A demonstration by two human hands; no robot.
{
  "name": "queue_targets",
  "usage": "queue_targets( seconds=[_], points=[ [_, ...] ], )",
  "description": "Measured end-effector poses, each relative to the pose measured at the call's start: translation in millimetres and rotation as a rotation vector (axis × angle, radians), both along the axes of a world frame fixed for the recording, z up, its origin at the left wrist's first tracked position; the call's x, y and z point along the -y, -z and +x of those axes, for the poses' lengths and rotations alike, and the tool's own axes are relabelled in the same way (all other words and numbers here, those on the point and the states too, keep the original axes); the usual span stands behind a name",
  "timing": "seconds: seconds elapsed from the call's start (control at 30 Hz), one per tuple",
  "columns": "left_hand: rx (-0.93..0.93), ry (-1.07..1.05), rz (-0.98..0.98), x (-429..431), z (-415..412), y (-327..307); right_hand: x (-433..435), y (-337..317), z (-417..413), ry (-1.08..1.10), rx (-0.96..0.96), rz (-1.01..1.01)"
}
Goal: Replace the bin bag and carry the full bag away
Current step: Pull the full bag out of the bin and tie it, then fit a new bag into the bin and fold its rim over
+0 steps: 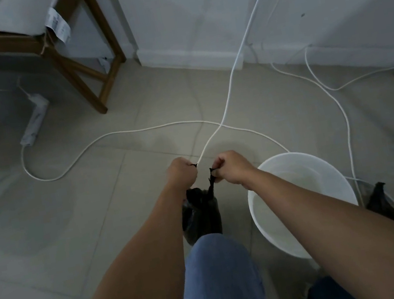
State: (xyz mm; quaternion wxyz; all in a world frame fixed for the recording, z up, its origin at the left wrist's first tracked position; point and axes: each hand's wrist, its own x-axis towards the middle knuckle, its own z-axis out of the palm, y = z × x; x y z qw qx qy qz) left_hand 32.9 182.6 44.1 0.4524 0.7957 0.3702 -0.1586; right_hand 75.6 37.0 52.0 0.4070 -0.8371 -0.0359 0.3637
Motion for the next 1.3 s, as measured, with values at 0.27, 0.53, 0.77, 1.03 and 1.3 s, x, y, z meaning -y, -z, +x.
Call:
queue_targets(
  seconds=[0.27,0.53,0.77,1.03,1.3],
  points=[
    [0.018,-0.039,0.063,0,3,2,1,3,12,0.007,0.018,0.006],
    [-0.017,0.053,0.194,20,12,-33,42,-41,22,-0.07,0.11,-0.099],
    [0.052,0.201,0.241,94,24,-77,144,-88,32,-0.015,0.231,-0.25],
    [0.157,0.444,0.172,253,29,-95,343,-103,20,0.186,0.256,-0.449],
    [0.188,0.701,0.053,423,10,-62,503,-55,-40,0.431,0.079,-0.442]
  ],
)
